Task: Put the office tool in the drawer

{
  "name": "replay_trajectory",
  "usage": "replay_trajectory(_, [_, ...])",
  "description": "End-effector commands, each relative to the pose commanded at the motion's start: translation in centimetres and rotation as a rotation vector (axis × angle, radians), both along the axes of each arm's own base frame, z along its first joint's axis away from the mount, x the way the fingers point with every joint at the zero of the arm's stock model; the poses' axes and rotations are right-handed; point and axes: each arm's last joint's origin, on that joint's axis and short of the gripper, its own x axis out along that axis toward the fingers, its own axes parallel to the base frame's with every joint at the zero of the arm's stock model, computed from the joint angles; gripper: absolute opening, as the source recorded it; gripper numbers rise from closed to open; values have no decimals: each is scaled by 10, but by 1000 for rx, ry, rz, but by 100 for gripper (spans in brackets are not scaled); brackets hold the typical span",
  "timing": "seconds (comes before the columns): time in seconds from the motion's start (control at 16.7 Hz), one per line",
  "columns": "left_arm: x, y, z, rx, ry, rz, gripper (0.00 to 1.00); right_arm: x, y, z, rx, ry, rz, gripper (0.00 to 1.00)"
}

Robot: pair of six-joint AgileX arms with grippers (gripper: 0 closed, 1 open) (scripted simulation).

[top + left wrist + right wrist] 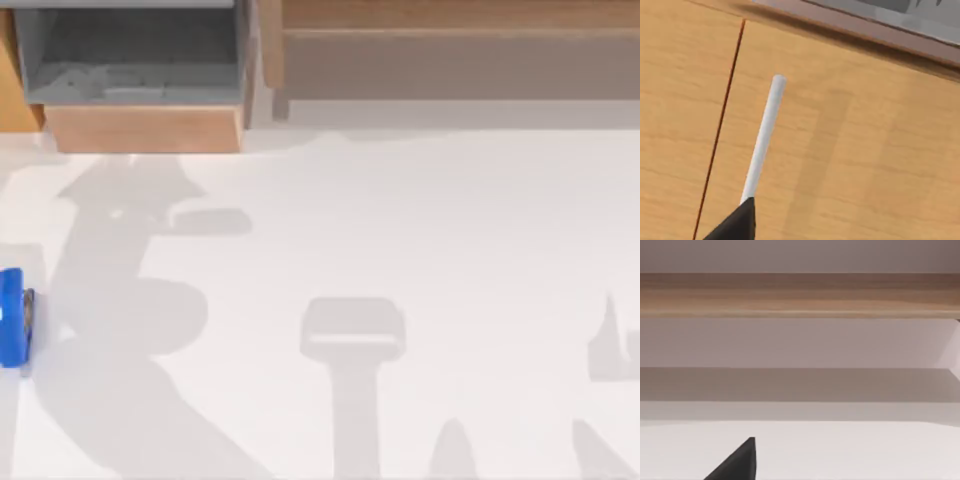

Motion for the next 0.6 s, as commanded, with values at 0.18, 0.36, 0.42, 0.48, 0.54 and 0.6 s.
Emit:
replay_trajectory(0.18, [12,24,-35,120,6,30,100,0,0,0,0,0,0,100])
replay_trajectory(0.36, [15,44,-64,215,18,59,100,0,0,0,0,0,0,100])
replay_trajectory(0.42, [15,50,-71,239,21,68,100,0,0,0,0,0,0,100])
replay_trajectory(0.48, [15,54,-76,258,24,76,100,0,0,0,0,0,0,100])
replay_trajectory(0.54, [14,57,-79,269,26,83,100,0,0,0,0,0,0,100])
replay_trajectory(0.6, [13,58,-80,274,28,87,100,0,0,0,0,0,0,100])
